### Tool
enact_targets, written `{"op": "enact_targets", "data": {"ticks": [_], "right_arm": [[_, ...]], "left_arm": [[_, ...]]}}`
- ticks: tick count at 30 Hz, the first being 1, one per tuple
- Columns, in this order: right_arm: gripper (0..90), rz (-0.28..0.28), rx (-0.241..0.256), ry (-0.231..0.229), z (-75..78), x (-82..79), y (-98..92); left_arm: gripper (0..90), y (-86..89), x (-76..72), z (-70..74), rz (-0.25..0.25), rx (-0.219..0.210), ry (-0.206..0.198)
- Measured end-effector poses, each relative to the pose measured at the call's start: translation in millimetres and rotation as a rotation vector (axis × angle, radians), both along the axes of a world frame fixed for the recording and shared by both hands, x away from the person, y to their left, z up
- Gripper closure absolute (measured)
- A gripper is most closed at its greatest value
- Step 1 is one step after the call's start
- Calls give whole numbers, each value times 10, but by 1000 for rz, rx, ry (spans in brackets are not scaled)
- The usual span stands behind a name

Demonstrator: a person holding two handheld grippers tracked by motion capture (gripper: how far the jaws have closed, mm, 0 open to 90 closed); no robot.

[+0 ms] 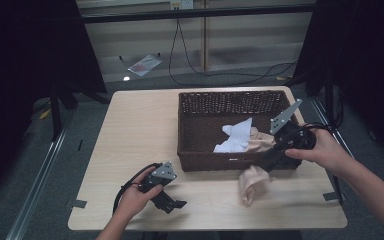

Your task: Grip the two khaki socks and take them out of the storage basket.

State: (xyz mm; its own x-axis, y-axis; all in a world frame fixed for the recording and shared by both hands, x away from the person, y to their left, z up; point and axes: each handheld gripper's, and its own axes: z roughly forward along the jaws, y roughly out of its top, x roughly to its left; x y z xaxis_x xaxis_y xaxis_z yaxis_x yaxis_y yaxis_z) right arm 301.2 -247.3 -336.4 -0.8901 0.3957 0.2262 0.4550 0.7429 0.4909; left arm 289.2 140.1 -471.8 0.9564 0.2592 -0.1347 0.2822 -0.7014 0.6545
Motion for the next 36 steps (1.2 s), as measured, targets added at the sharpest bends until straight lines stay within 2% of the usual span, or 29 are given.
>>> {"op": "enact_targets", "data": {"ticks": [1, 2, 3, 4, 5, 6, 7, 9, 10, 16, 19, 22, 23, 24, 26, 28, 29, 30, 31, 33, 35, 36], "right_arm": [[443, -10, -8, -3, 32, 33, -14], [443, -10, -8, -3, 32, 33, -14], [378, -34, -19, -14, 55, 70, -26], [378, -59, -30, -10, 68, 97, -33], [367, -59, -30, -10, 68, 97, -33], [346, -79, -35, -22, 72, 133, -45], [324, -118, -34, -18, 61, 221, -67], [298, -143, -58, -23, 37, 315, -85], [278, -165, -69, -21, 19, 368, -97], [227, -243, -128, -18, -148, 656, -130], [221, -273, -161, -12, -255, 787, -140], [224, -299, -167, -8, -329, 867, -163], [234, -307, -189, -2, -409, 934, -173], [234, -307, -189, -2, -409, 934, -173], [237, -311, -225, -2, -499, 988, -151], [244, -311, -226, 12, -535, 1006, -147], [250, -307, -250, 31, -612, 1029, -133], [250, -307, -250, 31, -612, 1029, -133], [254, -311, -277, 46, -692, 1035, -115], [283, -304, -302, 41, -762, 1044, -106], [344, -317, -321, 37, -803, 1052, -110], [344, -317, -321, 37, -803, 1052, -110]], "left_arm": [[19, -2, 4, 2, -8, 9, -2], [19, -2, 4, 2, -8, 9, -2], [19, -4, 2, 6, -6, 18, -6], [19, -4, 2, 6, -6, 18, -6], [19, -9, 0, -12, -3, -6, -4], [19, -9, -1, -13, -2, -8, -5], [19, -6, 1, -4, -10, -1, -1], [19, 4, 1, 16, -12, 24, -5], [19, 1, -3, -3, -2, -8, -6], [19, 16, 10, 3, -8, 3, -4], [19, 19, 6, 4, -6, -7, -3], [19, 23, 7, 7, -6, -6, -5], [19, 23, 8, 3, -4, -11, -3], [19, 25, 10, 5, -5, -7, -4], [19, 27, 10, 3, -3, 0, -2], [19, 26, 8, 3, -1, -3, 0], [19, 27, 5, 2, 0, -16, 1], [19, 27, 5, 2, 0, -16, 1], [19, 32, 7, 11, 0, 0, -3], [19, 31, 8, -2, 3, -11, -3], [19, 31, 11, 3, -4, 8, 0], [19, 31, 11, 3, -4, 8, 0]]}}
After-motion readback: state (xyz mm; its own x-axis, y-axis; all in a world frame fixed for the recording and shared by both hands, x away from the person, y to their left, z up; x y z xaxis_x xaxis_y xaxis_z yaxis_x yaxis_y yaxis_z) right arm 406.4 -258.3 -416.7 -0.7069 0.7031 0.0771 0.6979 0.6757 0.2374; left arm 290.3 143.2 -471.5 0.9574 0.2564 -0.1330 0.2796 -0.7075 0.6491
